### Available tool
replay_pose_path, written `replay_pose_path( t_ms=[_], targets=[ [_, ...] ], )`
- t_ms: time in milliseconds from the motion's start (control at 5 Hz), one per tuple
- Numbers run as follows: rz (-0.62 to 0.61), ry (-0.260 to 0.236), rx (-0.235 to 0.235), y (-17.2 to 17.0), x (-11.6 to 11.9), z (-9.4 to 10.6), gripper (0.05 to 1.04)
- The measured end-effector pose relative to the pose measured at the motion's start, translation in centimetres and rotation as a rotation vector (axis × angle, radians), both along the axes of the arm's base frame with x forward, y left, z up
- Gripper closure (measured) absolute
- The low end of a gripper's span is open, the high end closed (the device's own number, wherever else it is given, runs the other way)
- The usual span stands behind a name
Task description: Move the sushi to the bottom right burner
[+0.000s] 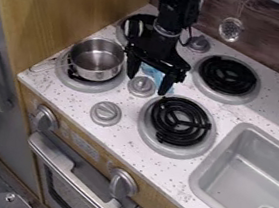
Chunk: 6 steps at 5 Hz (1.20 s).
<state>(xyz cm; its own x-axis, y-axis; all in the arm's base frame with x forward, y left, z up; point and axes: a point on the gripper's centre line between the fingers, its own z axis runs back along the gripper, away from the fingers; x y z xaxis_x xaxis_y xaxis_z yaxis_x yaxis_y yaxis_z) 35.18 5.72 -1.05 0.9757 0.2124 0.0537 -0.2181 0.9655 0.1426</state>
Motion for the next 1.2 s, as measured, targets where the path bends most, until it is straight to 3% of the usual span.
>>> replay_pose_path(
  t_ms=[200,400,600,800,1000,1200],
  targets=[
    [0.001,0.048,-0.006,0.0,-0.8,-1.5,0.086],
    [-0.021,0.008,-0.001,2.0,1.0,-1.9,0.086],
    [0.005,-0.085,0.020,6.4,3.1,-2.0,0.086],
    [-0.045,-0.153,0.090,9.4,6.2,-1.1,0.086],
    [-0.091,-0.233,0.114,11.5,9.0,0.3,0.086],
    [-0.071,-0.281,0.126,13.1,9.9,1.3,0.086]
  ],
)
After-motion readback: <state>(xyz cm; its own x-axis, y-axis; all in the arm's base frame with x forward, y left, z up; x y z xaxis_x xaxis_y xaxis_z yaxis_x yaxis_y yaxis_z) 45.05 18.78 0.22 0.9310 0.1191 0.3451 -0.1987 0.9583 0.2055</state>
